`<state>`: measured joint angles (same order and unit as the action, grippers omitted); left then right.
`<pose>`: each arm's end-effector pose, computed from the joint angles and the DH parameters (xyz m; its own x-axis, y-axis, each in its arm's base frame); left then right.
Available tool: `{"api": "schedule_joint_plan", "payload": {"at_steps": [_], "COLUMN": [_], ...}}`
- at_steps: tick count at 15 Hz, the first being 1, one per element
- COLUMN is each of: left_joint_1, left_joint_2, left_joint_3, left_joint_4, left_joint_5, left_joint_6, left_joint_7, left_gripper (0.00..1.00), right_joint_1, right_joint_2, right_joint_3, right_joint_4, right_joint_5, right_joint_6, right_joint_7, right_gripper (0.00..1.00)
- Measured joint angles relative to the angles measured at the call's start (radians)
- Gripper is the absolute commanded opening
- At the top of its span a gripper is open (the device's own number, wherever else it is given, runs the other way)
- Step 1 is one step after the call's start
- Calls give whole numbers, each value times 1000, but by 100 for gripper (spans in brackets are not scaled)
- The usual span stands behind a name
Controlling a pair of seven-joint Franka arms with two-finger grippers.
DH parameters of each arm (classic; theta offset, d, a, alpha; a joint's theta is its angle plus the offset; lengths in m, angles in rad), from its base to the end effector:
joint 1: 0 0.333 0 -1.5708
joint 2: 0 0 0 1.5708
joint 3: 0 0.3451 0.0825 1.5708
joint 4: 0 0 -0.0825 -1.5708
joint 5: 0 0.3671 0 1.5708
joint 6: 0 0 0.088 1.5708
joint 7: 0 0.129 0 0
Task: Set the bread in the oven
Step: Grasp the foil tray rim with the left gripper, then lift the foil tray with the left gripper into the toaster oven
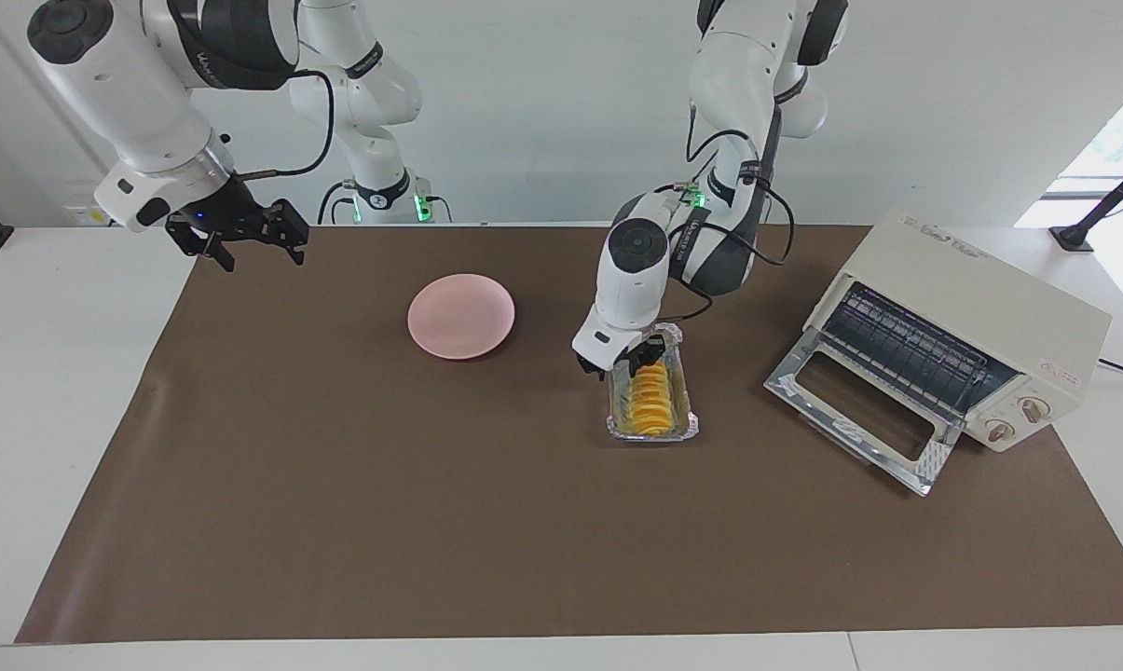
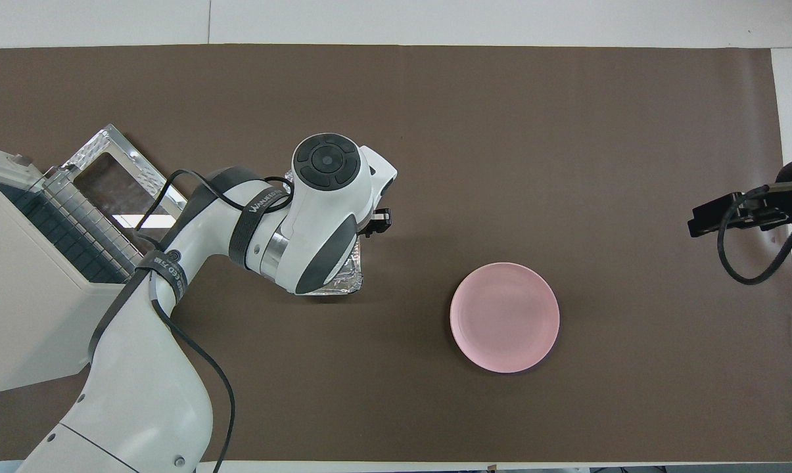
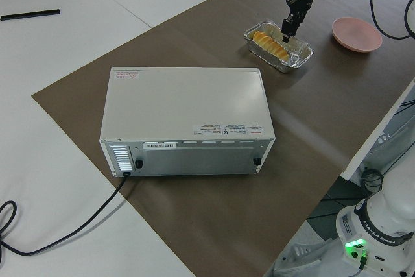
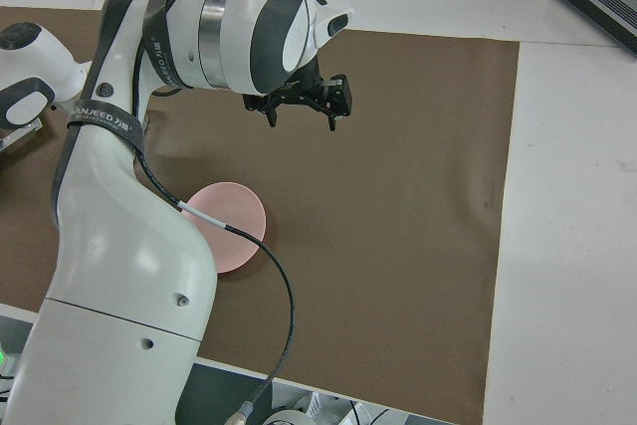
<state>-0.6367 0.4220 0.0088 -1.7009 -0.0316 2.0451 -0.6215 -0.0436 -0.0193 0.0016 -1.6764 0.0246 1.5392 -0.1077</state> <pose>0.5244 -0.3843 0.3563 0.9970 0.0095 -0.0769 0.0075 -0.9996 -0.0264 0.5206 -0.0186 0.5918 0.9912 0.0667 -0.1143 0.0628 -0.9973 -0.0370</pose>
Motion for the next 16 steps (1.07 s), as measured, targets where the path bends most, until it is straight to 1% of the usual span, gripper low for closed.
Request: {"api": "schedule_joint_plan", "payload": {"at_steps": [1, 2, 5, 6, 7, 16], "left_joint_1": [-4, -8, -14, -14, -15, -14], "left_joint_2": [0, 0, 0, 0, 0, -7], "left_joint_3": [0, 0, 0, 0, 0, 8], "left_joint_4": [-3, -8, -23, -28, -34, -36], "left_joint_5": [0, 0, 0, 0, 0, -1], "left_joint_6": [1, 2, 6, 7, 8, 7], "left_joint_7": [-1, -3, -7, -7, -7, -26], "left_gripper": [37, 32, 29, 19, 0, 0], "right_joint_1": [0, 0, 0, 0, 0, 0], "right_joint_2": [0, -1, -1, -1, -1, -1], "right_joint_3": [4, 9, 21, 26, 30, 33], "right_joint_4": [3, 6, 15, 19, 23, 33], "right_joint_5": [-23, -43, -55, -55, -55, -40], "right_joint_6": [0, 0, -4, -7, -8, -8], "right_joint_7": [0, -1, -2, -2, -2, -2], "right_gripper": [100, 100, 100, 100, 100, 100]}}
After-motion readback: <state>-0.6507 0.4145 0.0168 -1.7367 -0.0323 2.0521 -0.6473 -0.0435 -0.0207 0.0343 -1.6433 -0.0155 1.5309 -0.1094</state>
